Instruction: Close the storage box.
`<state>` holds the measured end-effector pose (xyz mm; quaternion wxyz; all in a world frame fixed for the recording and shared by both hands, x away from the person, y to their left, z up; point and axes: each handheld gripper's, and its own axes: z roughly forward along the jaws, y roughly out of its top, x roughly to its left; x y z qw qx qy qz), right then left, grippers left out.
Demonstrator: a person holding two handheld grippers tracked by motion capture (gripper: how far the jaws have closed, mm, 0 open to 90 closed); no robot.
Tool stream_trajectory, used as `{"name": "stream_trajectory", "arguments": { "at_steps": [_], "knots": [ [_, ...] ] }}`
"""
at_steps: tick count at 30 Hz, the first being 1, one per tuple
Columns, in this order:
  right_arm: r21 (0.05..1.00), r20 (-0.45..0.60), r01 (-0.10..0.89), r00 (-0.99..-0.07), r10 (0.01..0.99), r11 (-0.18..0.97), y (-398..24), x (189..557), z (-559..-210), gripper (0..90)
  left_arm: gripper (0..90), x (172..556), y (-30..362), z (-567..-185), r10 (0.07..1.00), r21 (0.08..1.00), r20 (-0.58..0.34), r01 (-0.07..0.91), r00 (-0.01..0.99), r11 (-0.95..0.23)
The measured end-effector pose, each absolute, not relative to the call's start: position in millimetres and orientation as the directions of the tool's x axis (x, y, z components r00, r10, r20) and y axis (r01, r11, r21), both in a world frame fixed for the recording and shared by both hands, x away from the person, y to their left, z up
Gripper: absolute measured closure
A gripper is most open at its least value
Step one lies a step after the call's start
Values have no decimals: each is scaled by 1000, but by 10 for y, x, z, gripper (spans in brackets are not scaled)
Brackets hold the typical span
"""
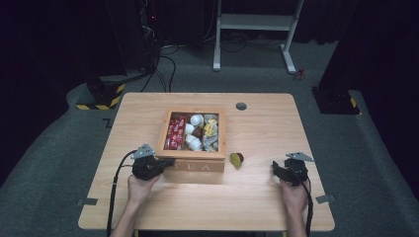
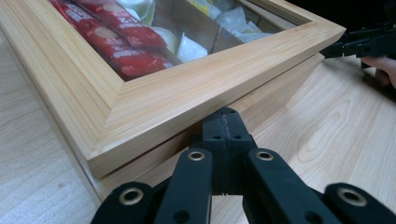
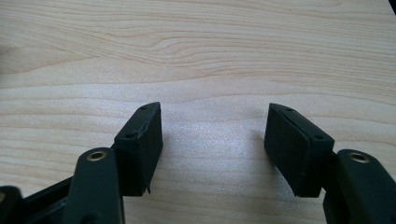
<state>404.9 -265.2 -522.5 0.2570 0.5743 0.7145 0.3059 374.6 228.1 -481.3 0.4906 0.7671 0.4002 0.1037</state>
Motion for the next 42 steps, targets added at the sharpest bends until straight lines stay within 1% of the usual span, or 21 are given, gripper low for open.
{"name": "stream_trajectory", "arguments": {
  "at_steps": [10,12,16,20,27,35,42],
  "knots": [
    [732,-16,664,-207,978,153,-2651,4049,-5225,371,900,3707,2309,-4849,717,831,-224,514,660,-213],
    [732,-17,664,-207,978,153,-2651,4049,-5225,371,900,3691,2317,-4857,715,827,-235,522,658,-209],
    [732,-17,664,-208,978,153,-2651,4049,-5225,371,900,3653,2356,-4806,716,842,-229,503,660,-194],
    [732,-17,664,-207,978,153,-2651,4049,-5225,371,900,3589,2399,-4758,726,850,-202,486,657,-203],
    [732,-17,664,-208,978,153,-2651,4049,-5225,371,900,3543,2569,-4671,741,869,-205,467,640,-163],
    [732,-17,664,-207,978,153,-2651,4049,-5225,371,900,3512,2793,-4591,776,876,-179,457,605,-154],
    [732,-17,664,-208,978,153,-2651,4049,-5225,371,899,3495,2952,-4539,800,884,-178,450,572,-124]
  ]
}}
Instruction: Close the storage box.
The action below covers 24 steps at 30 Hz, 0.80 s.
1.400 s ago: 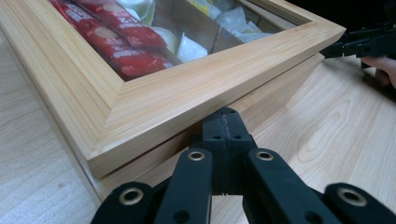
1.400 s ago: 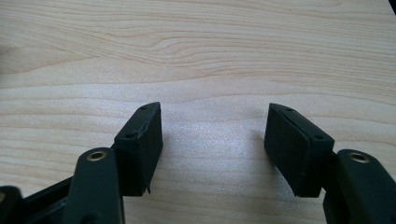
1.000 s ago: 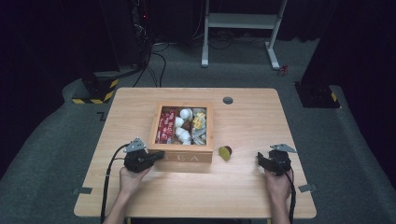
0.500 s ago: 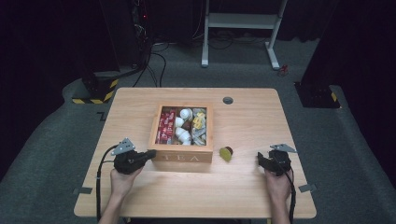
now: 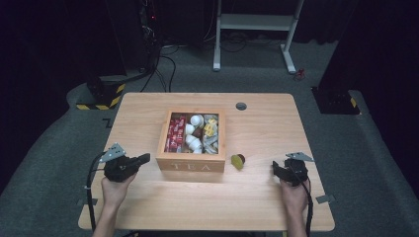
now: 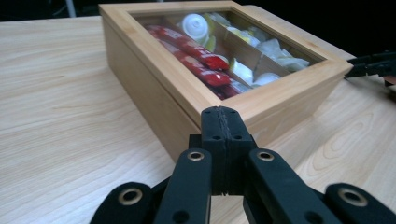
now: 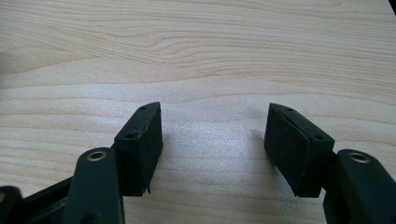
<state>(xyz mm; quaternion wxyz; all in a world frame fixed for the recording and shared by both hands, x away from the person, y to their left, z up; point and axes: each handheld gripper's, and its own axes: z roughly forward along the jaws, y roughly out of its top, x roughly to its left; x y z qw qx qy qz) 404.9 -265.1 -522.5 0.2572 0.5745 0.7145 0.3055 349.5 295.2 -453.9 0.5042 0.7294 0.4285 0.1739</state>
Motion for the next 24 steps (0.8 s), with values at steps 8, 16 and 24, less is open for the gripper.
{"name": "stream_trajectory", "arguments": {
  "at_steps": [8,16,24],
  "knots": [
    [732,-16,664,-206,978,152,-2649,4047,-5225,371,897,3503,3123,-4555,825,886,-188,454,533,-91],
    [732,-17,664,-206,978,152,-2649,4047,-5225,371,886,3554,3183,-4637,841,880,-183,466,509,-91],
    [732,-17,664,-206,978,152,-2648,4047,-5225,370,891,3605,3187,-4694,855,874,-172,477,489,-97]
  ]
}}
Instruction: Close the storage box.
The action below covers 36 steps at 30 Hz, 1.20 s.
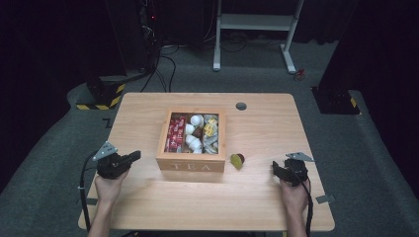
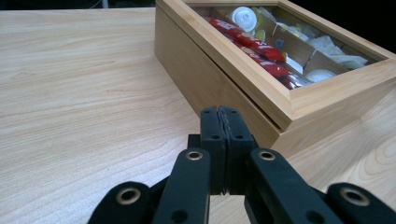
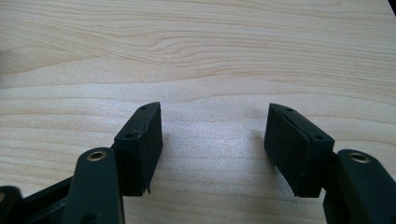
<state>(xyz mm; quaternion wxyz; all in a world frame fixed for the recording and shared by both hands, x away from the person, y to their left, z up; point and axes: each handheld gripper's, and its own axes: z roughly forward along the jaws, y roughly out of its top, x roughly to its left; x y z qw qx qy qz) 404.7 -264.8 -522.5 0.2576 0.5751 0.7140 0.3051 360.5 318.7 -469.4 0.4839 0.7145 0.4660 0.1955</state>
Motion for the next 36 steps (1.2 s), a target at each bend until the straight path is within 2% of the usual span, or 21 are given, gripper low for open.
{"name": "stream_trajectory", "arguments": {
  "at_steps": [6,28,36],
  "knots": [
    [732,-17,664,-205,979,152,-2648,4046,-5225,370,889,3660,3161,-4751,875,872,-135,475,464,-118],
    [731,-16,665,-203,979,150,-2645,4044,-5224,370,881,3919,3175,-5112,889,811,-210,581,407,-74],
    [731,-16,665,-203,979,151,-2645,4043,-5224,370,877,3968,3135,-5214,909,787,-166,607,381,-111]
  ]
}}
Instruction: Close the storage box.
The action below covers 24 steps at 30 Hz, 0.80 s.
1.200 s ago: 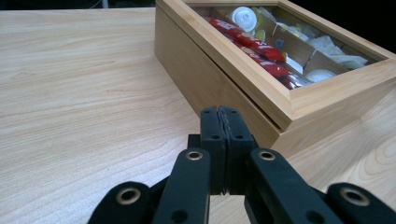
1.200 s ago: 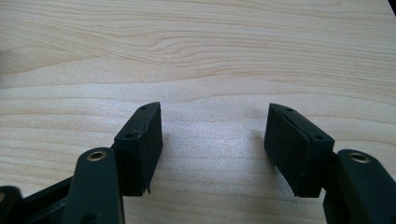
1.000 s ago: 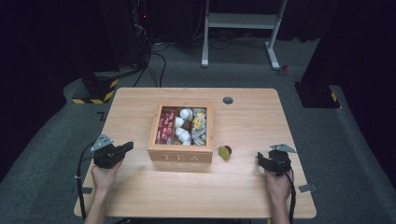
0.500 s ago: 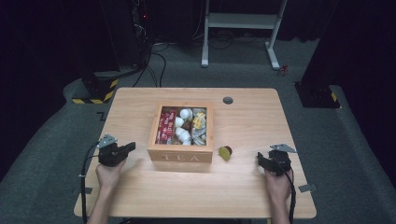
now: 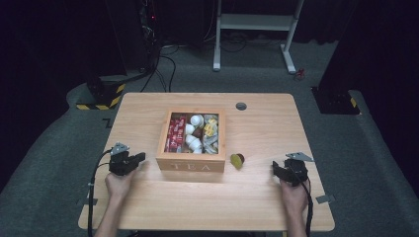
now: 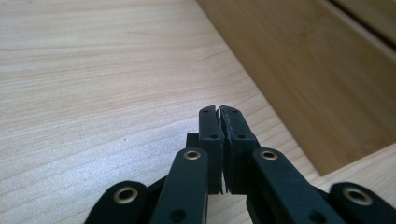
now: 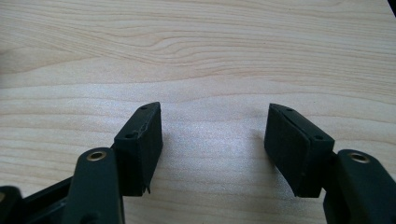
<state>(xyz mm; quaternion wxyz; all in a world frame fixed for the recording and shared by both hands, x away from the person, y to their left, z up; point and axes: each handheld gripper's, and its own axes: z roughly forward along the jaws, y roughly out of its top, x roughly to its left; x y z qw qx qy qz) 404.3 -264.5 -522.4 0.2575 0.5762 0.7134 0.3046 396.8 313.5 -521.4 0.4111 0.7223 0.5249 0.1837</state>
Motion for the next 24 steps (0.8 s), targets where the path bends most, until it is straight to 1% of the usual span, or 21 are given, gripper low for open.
{"name": "stream_trajectory", "arguments": {
  "at_steps": [8,12,13,16,19,21,24],
  "knots": [
    [731,-17,665,-204,979,151,-2646,4043,-5225,370,860,3987,3069,-5280,911,763,-131,626,390,-158],
    [731,-15,666,-202,979,149,-2644,4042,-5224,370,829,3978,3043,-5278,916,767,-113,619,386,-167],
    [731,-16,665,-203,979,151,-2645,4043,-5225,370,799,3972,3023,-5277,916,768,-109,618,387,-169],
    [732,-16,665,-204,979,151,-2646,4044,-5225,370,638,3959,2961,-5274,920,770,-62,605,388,-203],
    [731,-15,666,-202,979,149,-2645,4043,-5224,370,528,3960,2939,-5276,923,768,-59,608,380,-201],
    [731,-16,665,-204,979,151,-2646,4044,-5225,369,470,3960,2929,-5277,923,768,-58,608,380,-202],
    [732,-16,665,-204,979,151,-2647,4044,-5225,369,439,3955,2906,-5277,924,765,-40,607,379,-216]
  ]
}}
